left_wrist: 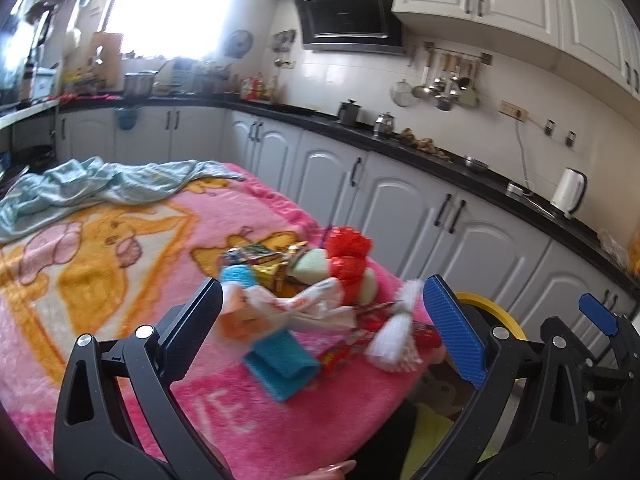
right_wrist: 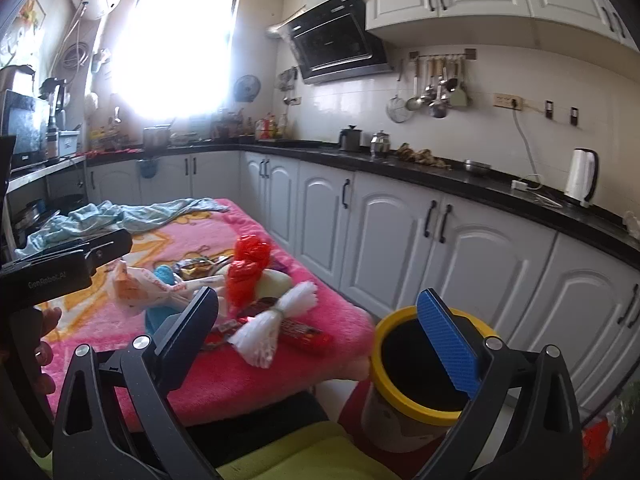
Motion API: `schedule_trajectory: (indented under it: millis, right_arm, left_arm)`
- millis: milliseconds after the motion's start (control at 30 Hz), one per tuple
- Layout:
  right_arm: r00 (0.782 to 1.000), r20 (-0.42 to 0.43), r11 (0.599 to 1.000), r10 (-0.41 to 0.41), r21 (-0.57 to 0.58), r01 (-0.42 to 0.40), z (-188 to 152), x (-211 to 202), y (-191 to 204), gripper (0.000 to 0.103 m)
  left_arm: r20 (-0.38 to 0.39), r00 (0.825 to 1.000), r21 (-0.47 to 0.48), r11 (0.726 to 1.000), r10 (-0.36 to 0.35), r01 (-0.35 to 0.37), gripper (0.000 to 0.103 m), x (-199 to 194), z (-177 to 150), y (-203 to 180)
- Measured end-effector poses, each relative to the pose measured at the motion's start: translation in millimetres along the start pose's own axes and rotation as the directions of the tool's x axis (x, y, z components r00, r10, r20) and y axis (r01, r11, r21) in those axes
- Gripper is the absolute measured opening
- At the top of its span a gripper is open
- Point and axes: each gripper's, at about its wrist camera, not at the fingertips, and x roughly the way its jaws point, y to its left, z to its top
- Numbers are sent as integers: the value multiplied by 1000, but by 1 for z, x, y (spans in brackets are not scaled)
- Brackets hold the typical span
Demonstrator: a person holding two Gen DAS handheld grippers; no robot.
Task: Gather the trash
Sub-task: 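Close the left tool on the white plastic bag while the right tool grasps the white foam net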
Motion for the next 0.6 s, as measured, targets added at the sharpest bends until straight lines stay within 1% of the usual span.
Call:
schedule_trajectory:
  millis: [133,200,300,333,400,433,500,600]
  right_arm:
    - [998,-26,998,61,-1,-61,8,15,9,97]
    - [996,-45,997,78,6,-78,12,24,12,97]
    - [991,-75,994,106,20,-105,18,39,16,97]
    - [987,-104,992,123,32,-121,20,49,17,97]
    - [981,-136,990,137,54,-130,21,62,16,97]
    - [975,-164,989,147,57,-139,21,72,16,97]
    - [968,-208,989,143,63,-133,19,90,16,97]
    - [953,-265,986,147,110,-122,15,116,7,97]
  left_arm:
    - [-13,999,-41,998,37,-37,92,4,2,23]
    - [-26,998,-64,997,51,-53,92,8,2,36]
    - [-64,996,-104,992,69,-76,92,17,0,54]
    - [-81,994,-121,990,67,-77,92,21,-1,59]
    - [-101,993,-138,987,64,-78,92,29,-3,68]
    - [-116,992,-148,987,52,-69,92,33,-4,73]
    - [-142,990,-166,985,27,-51,92,42,-6,79]
    - [-189,982,-187,982,-2,-34,92,59,-10,86]
